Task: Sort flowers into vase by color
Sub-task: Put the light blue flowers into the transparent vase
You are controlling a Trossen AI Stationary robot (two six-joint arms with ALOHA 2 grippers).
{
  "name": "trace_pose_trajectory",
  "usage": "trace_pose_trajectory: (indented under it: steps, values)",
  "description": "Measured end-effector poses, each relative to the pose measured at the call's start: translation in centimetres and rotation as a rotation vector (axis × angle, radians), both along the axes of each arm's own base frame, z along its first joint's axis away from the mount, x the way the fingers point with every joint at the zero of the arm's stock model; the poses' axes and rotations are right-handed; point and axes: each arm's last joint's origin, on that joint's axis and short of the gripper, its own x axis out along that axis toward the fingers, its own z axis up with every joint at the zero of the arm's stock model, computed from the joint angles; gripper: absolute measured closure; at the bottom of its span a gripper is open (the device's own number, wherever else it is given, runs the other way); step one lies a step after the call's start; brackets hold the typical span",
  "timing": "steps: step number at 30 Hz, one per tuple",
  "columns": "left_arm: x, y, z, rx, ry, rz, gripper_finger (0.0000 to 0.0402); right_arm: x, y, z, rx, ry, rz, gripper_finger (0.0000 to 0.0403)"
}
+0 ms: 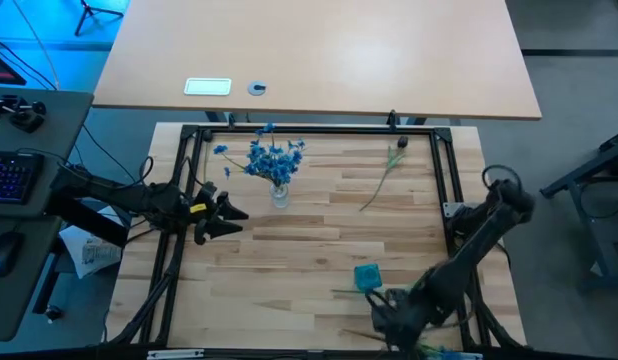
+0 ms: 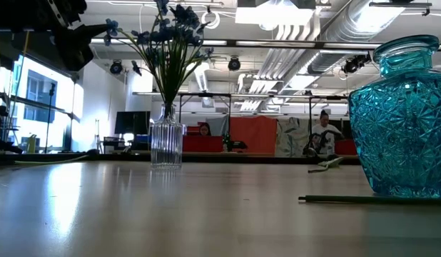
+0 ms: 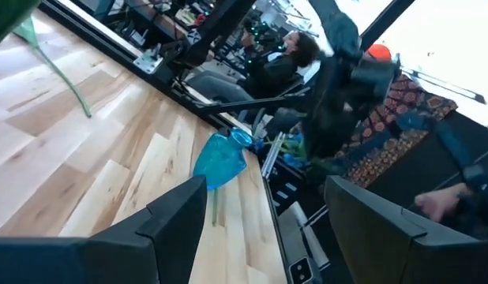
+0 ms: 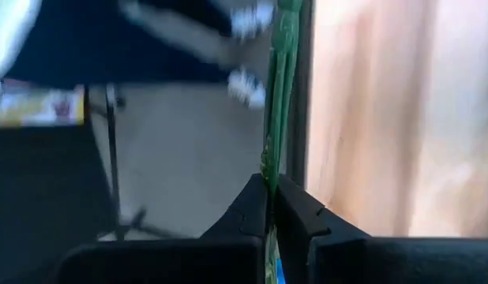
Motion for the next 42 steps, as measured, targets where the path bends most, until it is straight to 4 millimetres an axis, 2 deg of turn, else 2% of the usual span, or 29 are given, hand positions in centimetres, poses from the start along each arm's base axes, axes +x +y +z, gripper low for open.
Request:
trace_pose_trajectory:
  steps: [5, 11, 13, 15, 18, 20, 25, 30, 36, 42]
  values:
    - [0.0, 0.1, 0.5, -0.013, -0.048, 0.035, 0.0156, 1.5, -5.4, 3.5, -0.143, -0.239, -0.224, 0.0402]
    - [-0.1, 0.2, 2.8, -0.054, -0.143, 0.044, 0.0156, 3.8, -12.6, 8.8, -0.238, -0.653, -0.397, 0.0402]
    - [-0.2, 0.2, 3.8, -0.091, -0.164, 0.043, 0.0156, 4.4, -14.5, 10.6, -0.274, -0.811, -0.372, 0.0402]
    - [-0.3, 0.2, 4.7, -0.193, -0.176, 0.04, 0.0156, 4.9, -15.9, 12.1, -0.385, -0.927, -0.303, 0.0402]
    - [-0.4, 0.4, 5.9, -0.475, -0.172, 0.057, 0.0156, 5.8, -17.5, 13.4, -0.664, -0.972, -0.183, 0.0402]
    - [-0.4, 0.6, 6.4, -0.647, -0.166, 0.057, 0.0156, 6.7, -18.4, 13.6, -0.862, -0.931, -0.092, 0.0402]
    - [-0.4, 0.7, 7.5, -0.976, -0.202, 0.021, 0.0156, 8.9, -19.4, 14.5, -1.216, -0.816, 0.149, 0.0403]
    - [0.6, 0.6, 8.3, -1.207, -0.274, -0.01, 0.0156, 11.1, -18.7, 14.5, -1.461, -0.713, 0.391, 0.0403]
    - [2.8, -1.2, 10.9, -1.194, -0.146, -0.211, 0.0156, 12.2, -16.6, 15.7, -1.608, -0.704, 0.49, 0.0403]
    - [5.0, -2.5, 13.6, -1.11, -0.124, -0.284, 0.0156, 13.7, -14.5, 15.3, -1.734, -0.655, 0.549, 0.0403]
